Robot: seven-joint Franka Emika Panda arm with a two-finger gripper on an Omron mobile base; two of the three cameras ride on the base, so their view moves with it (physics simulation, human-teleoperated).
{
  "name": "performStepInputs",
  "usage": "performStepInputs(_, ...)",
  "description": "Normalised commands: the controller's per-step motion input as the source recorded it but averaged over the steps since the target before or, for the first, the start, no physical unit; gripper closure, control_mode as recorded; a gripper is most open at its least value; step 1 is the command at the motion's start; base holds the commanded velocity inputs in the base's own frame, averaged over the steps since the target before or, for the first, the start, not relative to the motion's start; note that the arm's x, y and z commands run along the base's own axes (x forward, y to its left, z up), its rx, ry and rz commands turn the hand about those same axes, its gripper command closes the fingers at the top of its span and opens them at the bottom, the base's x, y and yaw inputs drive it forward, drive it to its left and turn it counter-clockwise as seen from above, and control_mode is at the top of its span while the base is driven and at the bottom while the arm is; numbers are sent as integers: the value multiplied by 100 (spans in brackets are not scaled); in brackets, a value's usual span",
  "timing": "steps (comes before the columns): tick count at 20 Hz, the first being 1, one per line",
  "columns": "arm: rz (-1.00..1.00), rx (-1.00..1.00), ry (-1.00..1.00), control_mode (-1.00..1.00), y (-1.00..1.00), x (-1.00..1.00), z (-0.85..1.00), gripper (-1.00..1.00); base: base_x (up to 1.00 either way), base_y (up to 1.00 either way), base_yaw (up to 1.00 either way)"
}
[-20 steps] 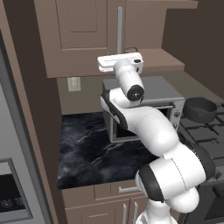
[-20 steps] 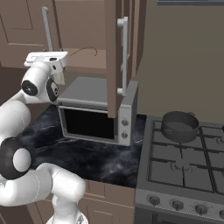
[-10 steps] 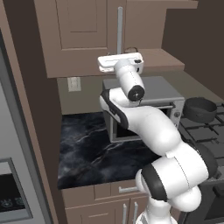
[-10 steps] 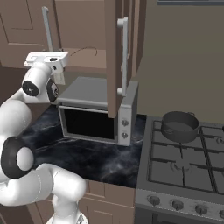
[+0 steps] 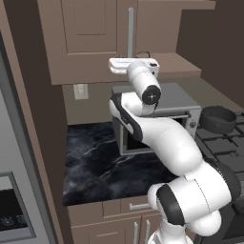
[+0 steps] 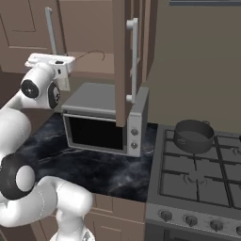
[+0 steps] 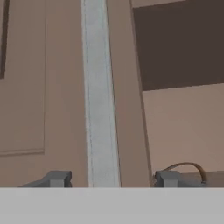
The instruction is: Open the cabinet and move the ladle to the pot. Then close the cabinet.
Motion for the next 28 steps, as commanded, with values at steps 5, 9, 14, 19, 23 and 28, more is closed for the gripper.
performStepInputs(5,-24,7,27,-100,-86,48,-8,100,0,0,0)
performStepInputs(9,-22,0,8,-100,-69,34,-33,100,0,0,0)
performStepInputs(14,-7,1,-2,-100,-3,-67,-24,100,0,0,0)
performStepInputs(19,1,12,-6,-100,19,-100,-1,100,0,0,0)
performStepInputs(23,7,12,-5,-100,66,-100,0,100,0,0,0)
performStepInputs(28,16,18,2,-100,99,-100,14,100,0,0,0)
